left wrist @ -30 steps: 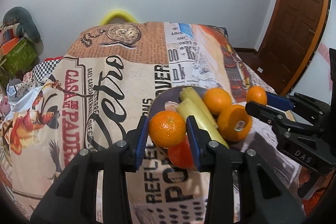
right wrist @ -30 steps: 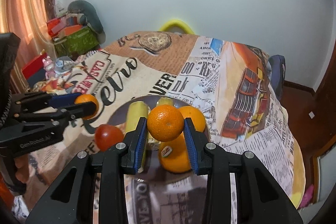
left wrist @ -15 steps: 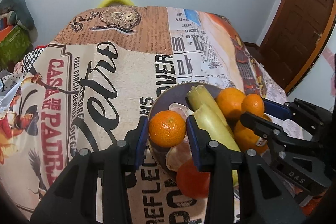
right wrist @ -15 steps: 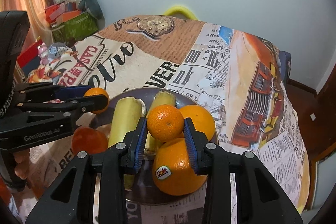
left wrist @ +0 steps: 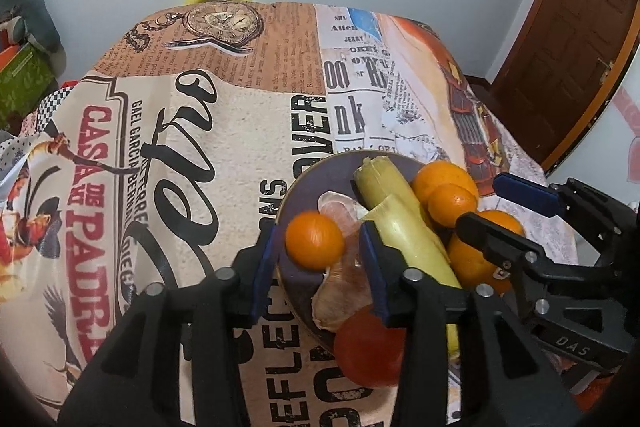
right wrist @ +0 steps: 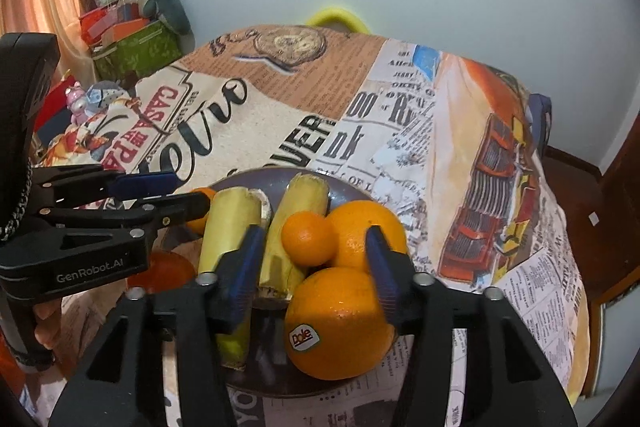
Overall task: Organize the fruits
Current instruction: 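Lower both mandarins onto the plate and open both tools, then move the right tool to the red date and grasp it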
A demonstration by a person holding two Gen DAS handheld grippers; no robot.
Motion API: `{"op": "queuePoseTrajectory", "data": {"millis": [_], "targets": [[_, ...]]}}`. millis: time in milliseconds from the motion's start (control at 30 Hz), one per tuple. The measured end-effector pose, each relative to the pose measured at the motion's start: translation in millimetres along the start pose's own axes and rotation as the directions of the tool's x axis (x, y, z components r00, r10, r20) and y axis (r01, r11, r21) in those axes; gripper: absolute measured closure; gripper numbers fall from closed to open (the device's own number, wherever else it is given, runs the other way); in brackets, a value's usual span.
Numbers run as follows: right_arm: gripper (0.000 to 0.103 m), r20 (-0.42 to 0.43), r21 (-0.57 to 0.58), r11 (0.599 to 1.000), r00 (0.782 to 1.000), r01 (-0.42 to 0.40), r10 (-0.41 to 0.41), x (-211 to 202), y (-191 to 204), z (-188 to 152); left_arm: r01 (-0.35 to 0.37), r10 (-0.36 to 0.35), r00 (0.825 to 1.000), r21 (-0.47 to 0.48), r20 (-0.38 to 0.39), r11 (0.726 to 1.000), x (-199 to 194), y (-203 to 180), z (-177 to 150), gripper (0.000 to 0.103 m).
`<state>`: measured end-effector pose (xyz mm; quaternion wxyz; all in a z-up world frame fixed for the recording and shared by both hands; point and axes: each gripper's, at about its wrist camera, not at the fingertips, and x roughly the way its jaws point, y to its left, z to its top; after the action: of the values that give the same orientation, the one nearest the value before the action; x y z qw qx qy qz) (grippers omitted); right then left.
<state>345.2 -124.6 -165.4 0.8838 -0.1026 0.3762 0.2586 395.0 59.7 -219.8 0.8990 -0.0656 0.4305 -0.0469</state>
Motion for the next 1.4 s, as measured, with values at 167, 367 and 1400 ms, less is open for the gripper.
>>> {"op": "queuePoseTrajectory", "data": {"millis": [167, 367, 1400], "targets": [[0.052, 0.024, 0.002, 1.000, 1.000, 0.006, -0.006, -13.3, 0.3, 1.5, -0.012, 0.011, 0.999, 0.007, 0.031, 1.000, -16.6, -3.2, 0.5, 0.059], [0.052, 0.059, -0.001, 1.000, 0.998, 0.018, -0.018, -37.3, 5.2, -0.4, -0.022, 0.021, 0.997, 0.015, 0.075, 1.000, -45.0, -9.8, -1.5, 0.059], [0.052, 0.091, 0.100, 0.994, 0.994, 0.044, -0.053, -158.7, 22.7, -84.5, -0.075, 0.071, 0.983, 0.015, 0.169, 0.997, -190.7, -35.4, -97.4, 0.045]]}}
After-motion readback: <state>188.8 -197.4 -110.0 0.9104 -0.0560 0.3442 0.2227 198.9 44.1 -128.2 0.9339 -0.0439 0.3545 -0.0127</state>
